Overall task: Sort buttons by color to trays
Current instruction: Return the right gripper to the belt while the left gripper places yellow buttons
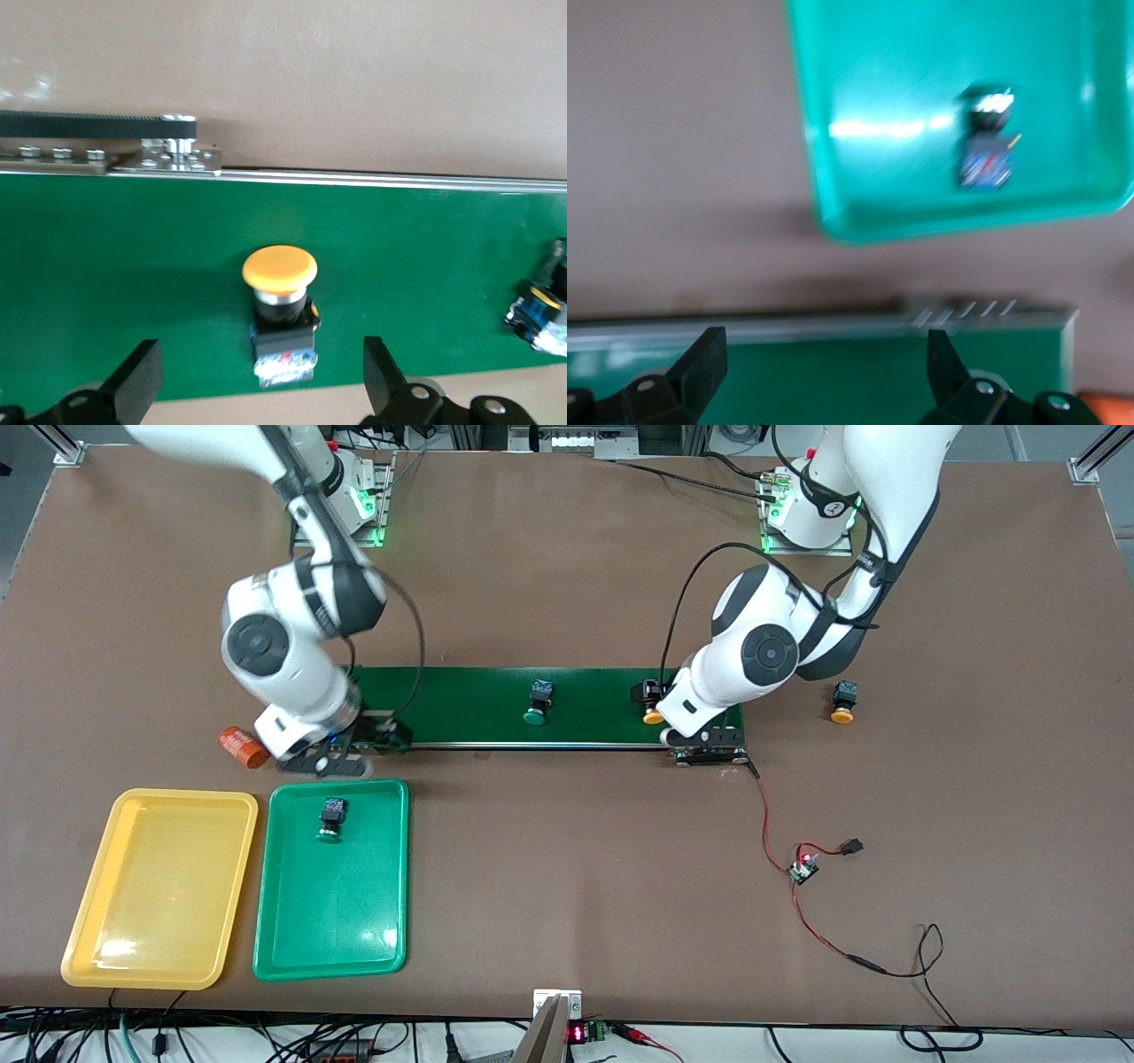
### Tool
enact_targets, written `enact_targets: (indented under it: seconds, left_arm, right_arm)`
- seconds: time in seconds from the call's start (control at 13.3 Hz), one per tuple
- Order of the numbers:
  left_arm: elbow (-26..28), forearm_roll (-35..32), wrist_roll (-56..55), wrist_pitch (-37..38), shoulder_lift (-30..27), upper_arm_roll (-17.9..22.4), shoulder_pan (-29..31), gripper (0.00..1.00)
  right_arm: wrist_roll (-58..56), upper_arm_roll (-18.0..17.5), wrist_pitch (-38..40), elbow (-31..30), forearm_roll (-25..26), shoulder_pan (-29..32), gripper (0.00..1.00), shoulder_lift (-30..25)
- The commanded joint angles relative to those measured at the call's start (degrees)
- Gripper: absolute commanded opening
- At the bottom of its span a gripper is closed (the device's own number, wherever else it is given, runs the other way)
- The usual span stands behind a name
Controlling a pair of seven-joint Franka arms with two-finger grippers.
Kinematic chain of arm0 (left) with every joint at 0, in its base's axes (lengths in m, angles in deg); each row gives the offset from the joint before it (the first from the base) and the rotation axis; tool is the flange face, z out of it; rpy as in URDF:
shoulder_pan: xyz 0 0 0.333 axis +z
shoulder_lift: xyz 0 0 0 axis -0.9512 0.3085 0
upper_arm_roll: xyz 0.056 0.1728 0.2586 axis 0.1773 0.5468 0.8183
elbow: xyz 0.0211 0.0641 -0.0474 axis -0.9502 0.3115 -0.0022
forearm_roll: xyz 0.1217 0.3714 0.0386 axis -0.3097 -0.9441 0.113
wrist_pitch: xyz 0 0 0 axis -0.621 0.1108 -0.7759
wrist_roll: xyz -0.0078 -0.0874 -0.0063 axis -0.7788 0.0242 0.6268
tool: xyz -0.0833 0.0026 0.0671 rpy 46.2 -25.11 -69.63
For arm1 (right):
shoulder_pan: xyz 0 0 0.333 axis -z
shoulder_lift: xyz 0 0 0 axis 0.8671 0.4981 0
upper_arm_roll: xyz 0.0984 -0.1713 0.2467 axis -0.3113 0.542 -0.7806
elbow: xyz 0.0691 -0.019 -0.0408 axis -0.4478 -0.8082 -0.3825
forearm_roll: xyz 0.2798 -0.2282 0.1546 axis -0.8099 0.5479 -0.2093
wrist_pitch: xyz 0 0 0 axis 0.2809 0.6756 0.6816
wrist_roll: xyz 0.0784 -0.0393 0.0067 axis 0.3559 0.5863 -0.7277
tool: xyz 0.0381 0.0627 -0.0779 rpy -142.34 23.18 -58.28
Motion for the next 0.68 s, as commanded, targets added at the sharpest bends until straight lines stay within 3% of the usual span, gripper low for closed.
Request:
enact_targets:
  seconds: [0.0, 0.3, 0.6]
  left_arm:
    - [-5.25, 0.41, 0.04, 12.84, -3.58, 2.21, 2.58, 1.0]
    - [-6.43, -3.27, 4.32, 19.48, -4.72, 12.14, 2.67, 1.0]
    - [-4.24, -13.2, 25.58, 20.9, -4.29, 19.96, 3.37, 1.0]
  right_arm:
    - [4.3, -4.13, -3.32, -6.98, 0.86, -0.19, 1.0, -5.85]
    - [18.52, -6.61, -5.09, -7.08, 1.56, -3.17, 1.0, -5.33]
    - [20.48, -6.61, -5.35, -6.82, 7.52, -7.21, 1.0, -1.39]
